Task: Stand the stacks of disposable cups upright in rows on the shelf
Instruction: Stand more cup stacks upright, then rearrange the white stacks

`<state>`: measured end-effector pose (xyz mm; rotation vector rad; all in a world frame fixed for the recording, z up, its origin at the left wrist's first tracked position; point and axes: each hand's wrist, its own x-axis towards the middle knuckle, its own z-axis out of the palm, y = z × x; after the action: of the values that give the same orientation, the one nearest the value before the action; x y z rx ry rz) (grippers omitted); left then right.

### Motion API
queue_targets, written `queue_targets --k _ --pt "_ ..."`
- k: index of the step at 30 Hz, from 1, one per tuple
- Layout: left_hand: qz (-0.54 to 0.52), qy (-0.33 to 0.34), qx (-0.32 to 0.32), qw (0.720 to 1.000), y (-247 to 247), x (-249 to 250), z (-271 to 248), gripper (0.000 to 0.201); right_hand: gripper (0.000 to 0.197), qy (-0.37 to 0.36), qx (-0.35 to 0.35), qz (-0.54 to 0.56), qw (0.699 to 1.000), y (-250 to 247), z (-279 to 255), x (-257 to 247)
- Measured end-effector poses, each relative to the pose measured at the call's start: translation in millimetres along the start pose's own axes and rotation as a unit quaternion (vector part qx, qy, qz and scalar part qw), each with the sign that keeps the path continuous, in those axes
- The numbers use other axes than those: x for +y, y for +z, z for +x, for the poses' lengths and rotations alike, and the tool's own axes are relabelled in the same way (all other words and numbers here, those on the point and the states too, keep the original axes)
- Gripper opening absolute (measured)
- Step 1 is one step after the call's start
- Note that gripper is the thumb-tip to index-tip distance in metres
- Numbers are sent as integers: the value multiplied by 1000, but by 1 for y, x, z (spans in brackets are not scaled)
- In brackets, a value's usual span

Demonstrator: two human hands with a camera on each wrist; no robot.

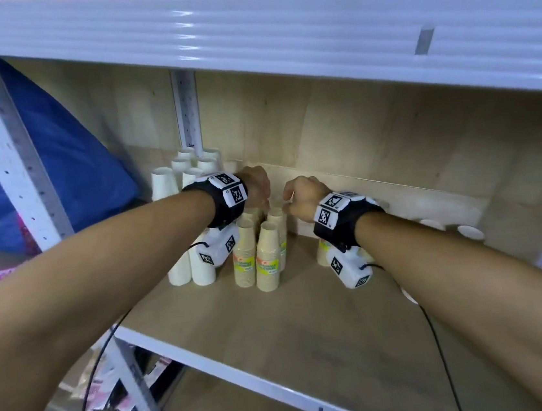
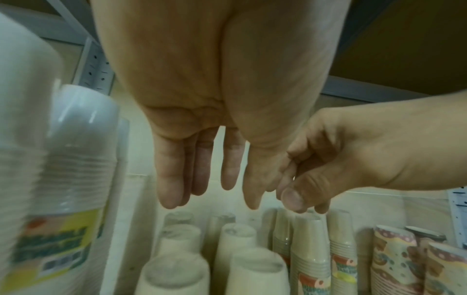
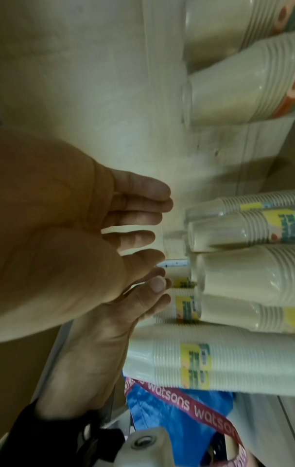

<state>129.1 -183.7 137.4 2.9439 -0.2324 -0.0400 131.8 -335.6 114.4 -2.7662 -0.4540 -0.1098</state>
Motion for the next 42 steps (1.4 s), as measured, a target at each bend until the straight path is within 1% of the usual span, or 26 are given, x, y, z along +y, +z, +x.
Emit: queue_targets --k 3,4,6,7,8,10,12,15,19,26,33,35,37,39,42 --pt "25 5 -25 999 7 -10 -6 33 25 -16 -21 0 1000 10 -3 -13" --pt "29 8 -30 999 9 -13 -9 29 26 -17 -32 0 999 13 -4 -15" --pt "35 -3 -37 999 15 -19 -10 8 30 -17 -50 2 999 18 -5 -20" --pt "31 -9 -33 999 16 -21 -12 7 30 -19 -53 0 998 20 -6 -22" --pt "34 -6 -27 999 16 -21 -14 11 30 -22 -54 -2 998 22 -6 -24" --pt "40 7 -34 999 18 -22 -16 29 32 -20 -60 -2 998 25 -5 -27" --pt "42 4 -56 998 22 -20 -16 35 32 -18 -70 -5 997 28 -4 -28" --pt "43 -7 -73 996 27 -21 -14 34 27 -16 -77 -4 997 31 -4 -31" --pt "24 -2 -74 997 30 -24 -16 32 23 -3 -81 -4 997 39 -2 -33" --pt "10 -1 -51 999 38 -28 -16 27 15 2 -79 -18 997 48 -1 -34" --pt "-9 1 -40 999 38 -30 -17 30 7 1 -75 -17 997 48 -4 -34" --pt "-11 4 -45 999 36 -30 -16 32 11 3 -75 -18 997 46 -4 -34" --pt "-13 5 -45 999 33 -27 -15 35 23 8 -77 -20 997 42 -5 -33" --pt "-14 0 -50 999 28 -23 -15 34 33 13 -80 -19 997 37 -5 -31" --pt "-19 2 -60 998 21 -15 -11 31 40 17 -78 -25 997 24 -7 -25"
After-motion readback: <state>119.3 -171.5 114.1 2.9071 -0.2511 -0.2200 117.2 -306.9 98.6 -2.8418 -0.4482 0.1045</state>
